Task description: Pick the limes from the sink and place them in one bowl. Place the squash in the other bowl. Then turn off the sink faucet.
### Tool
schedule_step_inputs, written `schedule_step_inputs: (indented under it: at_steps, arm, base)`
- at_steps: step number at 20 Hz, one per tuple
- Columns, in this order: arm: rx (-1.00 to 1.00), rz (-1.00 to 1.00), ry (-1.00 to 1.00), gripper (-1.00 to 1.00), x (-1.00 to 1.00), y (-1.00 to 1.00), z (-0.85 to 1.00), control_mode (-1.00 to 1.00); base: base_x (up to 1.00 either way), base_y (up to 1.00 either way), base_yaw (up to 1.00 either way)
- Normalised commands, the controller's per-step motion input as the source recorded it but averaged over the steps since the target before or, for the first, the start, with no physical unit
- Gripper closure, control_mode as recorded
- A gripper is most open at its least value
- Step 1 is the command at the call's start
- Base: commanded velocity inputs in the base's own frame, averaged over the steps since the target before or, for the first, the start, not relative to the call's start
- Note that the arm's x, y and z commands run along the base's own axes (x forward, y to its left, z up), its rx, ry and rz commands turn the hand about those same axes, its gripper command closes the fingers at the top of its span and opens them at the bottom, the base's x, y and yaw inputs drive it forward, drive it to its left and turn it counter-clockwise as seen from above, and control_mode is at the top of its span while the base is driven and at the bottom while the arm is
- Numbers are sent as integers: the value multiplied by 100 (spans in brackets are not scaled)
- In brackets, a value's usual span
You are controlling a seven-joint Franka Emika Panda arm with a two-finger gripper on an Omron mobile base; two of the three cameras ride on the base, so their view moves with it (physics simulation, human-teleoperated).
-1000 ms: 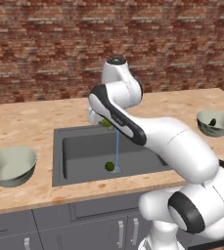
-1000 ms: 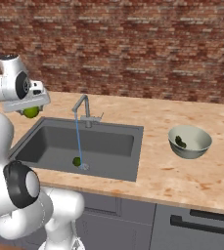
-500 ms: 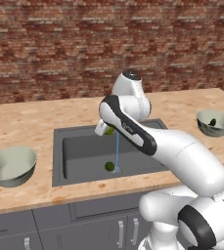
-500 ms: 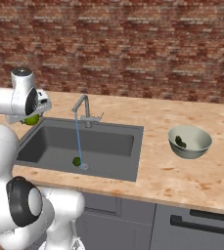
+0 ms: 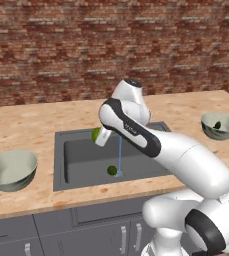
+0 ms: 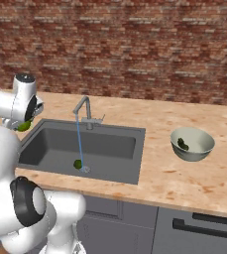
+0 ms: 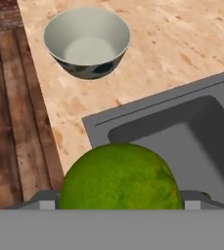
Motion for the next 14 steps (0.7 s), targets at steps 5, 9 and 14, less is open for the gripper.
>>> schedule_step_inputs:
  at_steps: [5,9,14]
  arm:
    - [0,21,2,100,0,54,0,-100]
    - [0,17,0,100,0,51,-6,-100]
    - [0,14,0,100,0,45,-4,-100]
  base:
    - [0,0,0]
    - [0,0,0]
    - [0,0,0]
